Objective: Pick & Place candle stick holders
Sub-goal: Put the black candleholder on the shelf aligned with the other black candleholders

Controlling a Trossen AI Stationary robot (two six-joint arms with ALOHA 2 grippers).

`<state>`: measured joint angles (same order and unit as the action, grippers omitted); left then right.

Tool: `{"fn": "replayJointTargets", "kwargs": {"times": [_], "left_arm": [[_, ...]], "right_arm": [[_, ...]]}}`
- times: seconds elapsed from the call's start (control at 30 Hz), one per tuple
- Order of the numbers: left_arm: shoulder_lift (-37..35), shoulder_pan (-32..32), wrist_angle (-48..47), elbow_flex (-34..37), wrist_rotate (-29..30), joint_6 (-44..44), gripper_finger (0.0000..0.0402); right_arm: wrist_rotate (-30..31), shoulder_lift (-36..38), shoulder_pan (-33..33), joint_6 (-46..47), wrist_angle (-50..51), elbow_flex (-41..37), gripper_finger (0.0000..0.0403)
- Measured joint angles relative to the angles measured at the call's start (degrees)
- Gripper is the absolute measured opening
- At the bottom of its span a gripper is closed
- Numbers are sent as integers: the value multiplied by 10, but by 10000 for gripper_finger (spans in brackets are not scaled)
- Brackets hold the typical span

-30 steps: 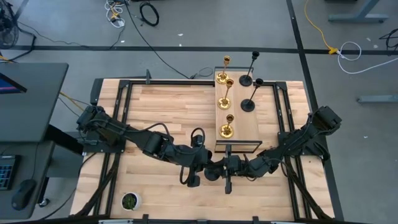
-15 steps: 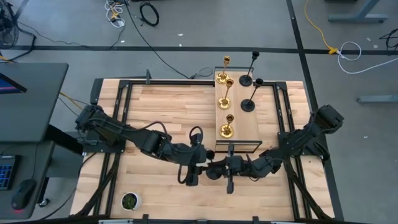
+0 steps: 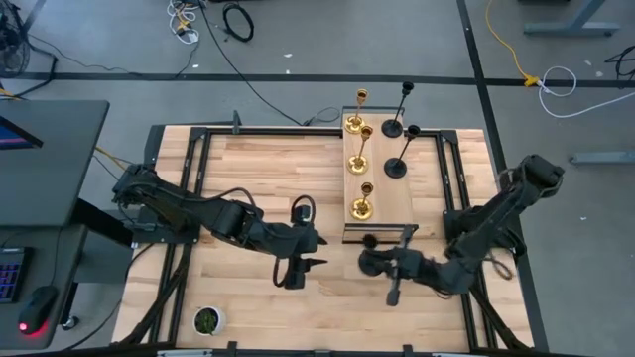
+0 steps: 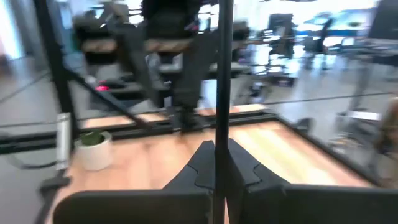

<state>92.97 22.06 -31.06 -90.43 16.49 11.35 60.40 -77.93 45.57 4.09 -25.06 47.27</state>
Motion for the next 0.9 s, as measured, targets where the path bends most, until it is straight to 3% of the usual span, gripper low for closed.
{"fn": "replayJointTargets", "kwargs": {"times": [0.23, 0.4, 0.77, 0.9], "left_arm": [[0, 0, -19, 0, 5, 3, 197], [0, 0, -19, 0, 8, 0, 197], [0, 0, -18, 0, 17, 0, 197], [0, 0, -18, 1, 17, 0, 197]], "right_arm": [[193, 71, 87, 56, 149, 0, 4], [291, 107, 128, 148, 286, 0, 4], [292, 153, 107, 526, 690, -1, 4], [295, 157, 88, 565, 729, -1, 4]]}}
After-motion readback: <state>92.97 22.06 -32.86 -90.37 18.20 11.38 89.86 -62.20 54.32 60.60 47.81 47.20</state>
